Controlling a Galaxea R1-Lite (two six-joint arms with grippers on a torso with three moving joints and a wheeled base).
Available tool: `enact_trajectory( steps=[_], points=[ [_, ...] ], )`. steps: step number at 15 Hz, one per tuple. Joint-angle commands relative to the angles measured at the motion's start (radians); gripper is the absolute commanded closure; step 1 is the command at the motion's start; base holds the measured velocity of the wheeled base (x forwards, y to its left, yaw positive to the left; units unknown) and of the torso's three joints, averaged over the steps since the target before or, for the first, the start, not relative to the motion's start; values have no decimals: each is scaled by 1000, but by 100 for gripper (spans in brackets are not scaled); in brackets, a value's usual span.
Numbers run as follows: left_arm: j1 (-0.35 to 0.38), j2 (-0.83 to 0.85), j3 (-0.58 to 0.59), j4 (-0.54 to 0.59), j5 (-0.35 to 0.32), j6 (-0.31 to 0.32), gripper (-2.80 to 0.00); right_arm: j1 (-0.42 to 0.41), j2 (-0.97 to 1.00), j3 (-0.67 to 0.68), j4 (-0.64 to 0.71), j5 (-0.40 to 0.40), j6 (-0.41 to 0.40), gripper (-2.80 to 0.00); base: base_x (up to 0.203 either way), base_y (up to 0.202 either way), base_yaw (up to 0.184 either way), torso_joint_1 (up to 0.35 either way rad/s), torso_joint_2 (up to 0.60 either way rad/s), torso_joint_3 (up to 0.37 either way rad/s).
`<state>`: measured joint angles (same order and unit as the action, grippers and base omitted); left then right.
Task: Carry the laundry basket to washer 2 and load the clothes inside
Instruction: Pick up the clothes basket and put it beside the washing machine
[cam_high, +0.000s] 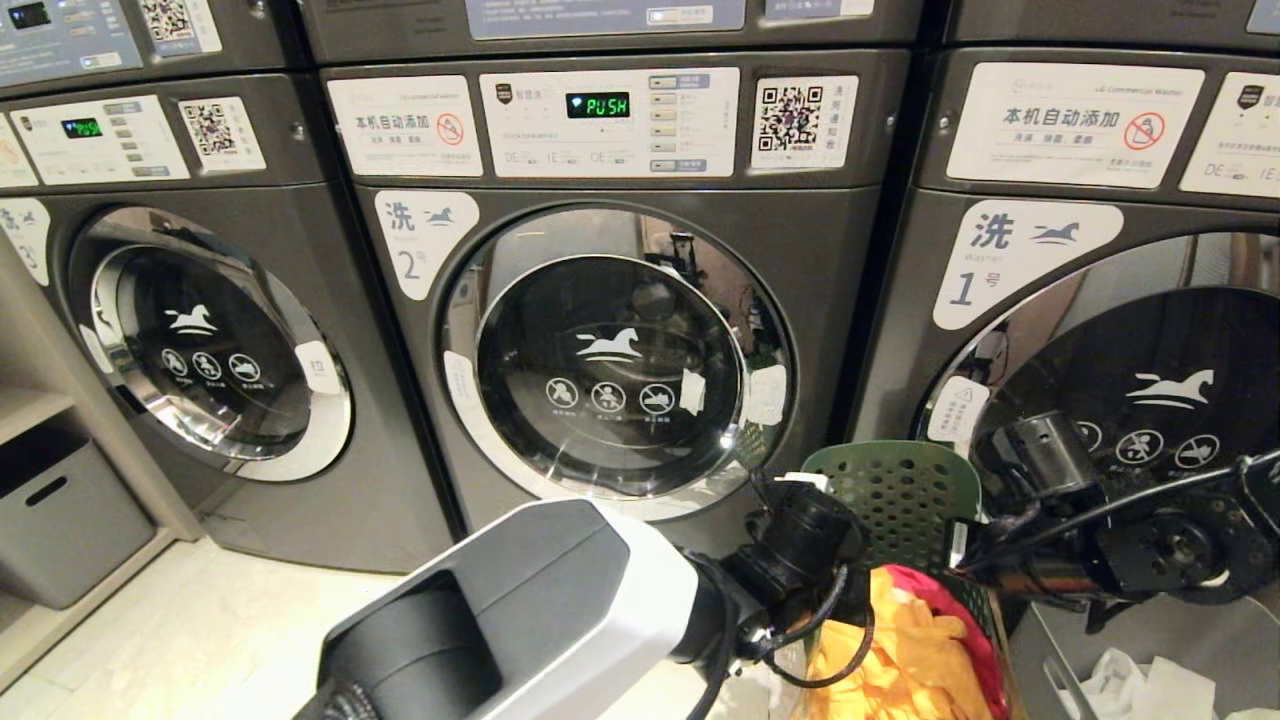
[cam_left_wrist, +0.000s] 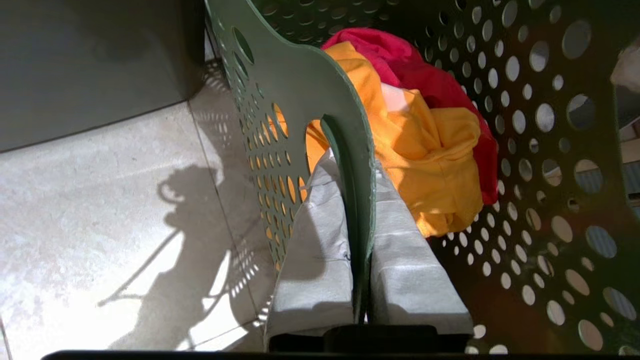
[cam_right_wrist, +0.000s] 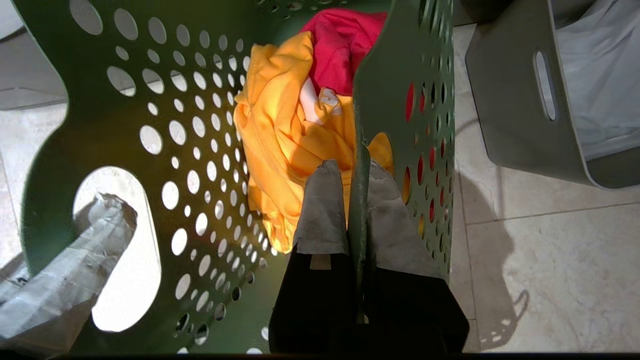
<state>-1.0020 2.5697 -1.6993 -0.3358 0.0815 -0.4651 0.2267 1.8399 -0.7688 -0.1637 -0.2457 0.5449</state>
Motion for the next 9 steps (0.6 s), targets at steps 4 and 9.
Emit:
enact_trajectory(
  steps=[4,9],
  points=[
    [-23,55,-46,17,-2,-4,0,-29,64,7,-23,0,1,0,0,0,0,0,0,0],
    [-43,53,-47,29,-2,-4,0,-50,64,11,-23,2,1,0,0,0,0,0,0,0]
  ],
)
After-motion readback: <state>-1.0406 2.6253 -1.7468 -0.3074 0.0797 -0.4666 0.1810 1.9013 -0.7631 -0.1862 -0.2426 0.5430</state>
